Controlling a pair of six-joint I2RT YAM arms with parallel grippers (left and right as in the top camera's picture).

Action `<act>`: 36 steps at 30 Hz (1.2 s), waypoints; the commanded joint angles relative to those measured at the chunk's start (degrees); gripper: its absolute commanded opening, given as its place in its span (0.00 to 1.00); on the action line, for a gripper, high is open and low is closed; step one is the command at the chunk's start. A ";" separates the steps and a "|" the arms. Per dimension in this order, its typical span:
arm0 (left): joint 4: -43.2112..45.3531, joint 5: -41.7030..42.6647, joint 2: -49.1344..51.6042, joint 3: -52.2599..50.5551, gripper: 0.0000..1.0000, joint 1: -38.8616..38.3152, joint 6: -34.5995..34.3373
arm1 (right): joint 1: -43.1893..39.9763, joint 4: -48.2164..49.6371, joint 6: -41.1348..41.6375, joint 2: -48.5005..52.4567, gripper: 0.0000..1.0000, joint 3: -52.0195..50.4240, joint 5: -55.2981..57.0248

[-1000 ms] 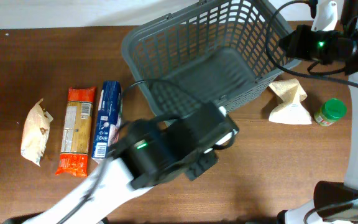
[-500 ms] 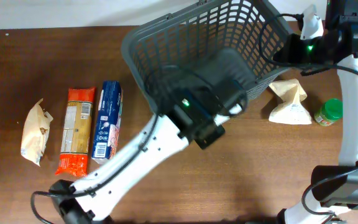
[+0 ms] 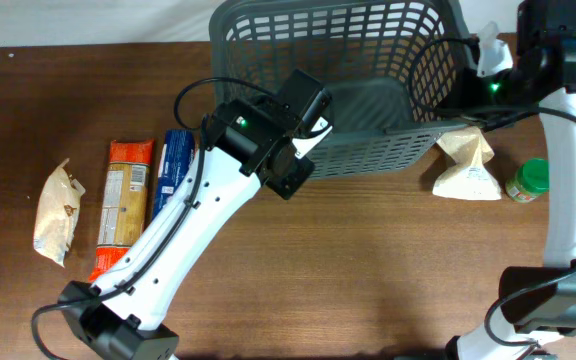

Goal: Pack container

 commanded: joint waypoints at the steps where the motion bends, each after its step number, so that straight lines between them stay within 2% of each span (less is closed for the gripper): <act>1: -0.20 -0.85 0.11 -0.04 0.02 1.20 1.09 | 1.31 0.61 -0.98 0.63 0.04 0.70 0.92; 7: -1.68 -1.46 -0.02 -0.02 0.02 2.12 0.00 | 1.20 1.20 -0.87 0.42 0.04 0.81 0.76; 10: -6.64 2.29 -2.10 1.95 0.02 2.12 -1.14 | -0.42 4.61 -0.81 -0.59 0.04 3.85 -1.18; 12: -11.89 2.47 -3.82 6.08 0.02 2.54 -4.66 | -2.75 5.70 2.19 -0.79 0.04 7.91 -1.46; 15: -16.15 2.45 -6.84 13.11 0.02 4.11 -5.68 | -7.19 8.57 6.05 -0.79 0.04 11.39 -1.49; 22: -16.37 -1.62 -14.38 16.90 0.02 11.80 -5.88 | -14.16 11.80 6.54 2.47 0.04 11.19 -1.46; 29: -17.16 -1.88 -15.72 16.90 0.02 20.50 -5.88 | -12.98 11.69 6.67 10.01 0.04 10.91 -2.60; 36: -17.16 -1.88 -15.72 16.90 0.02 29.57 -7.26 | -6.69 11.13 6.67 15.65 0.04 10.91 -7.50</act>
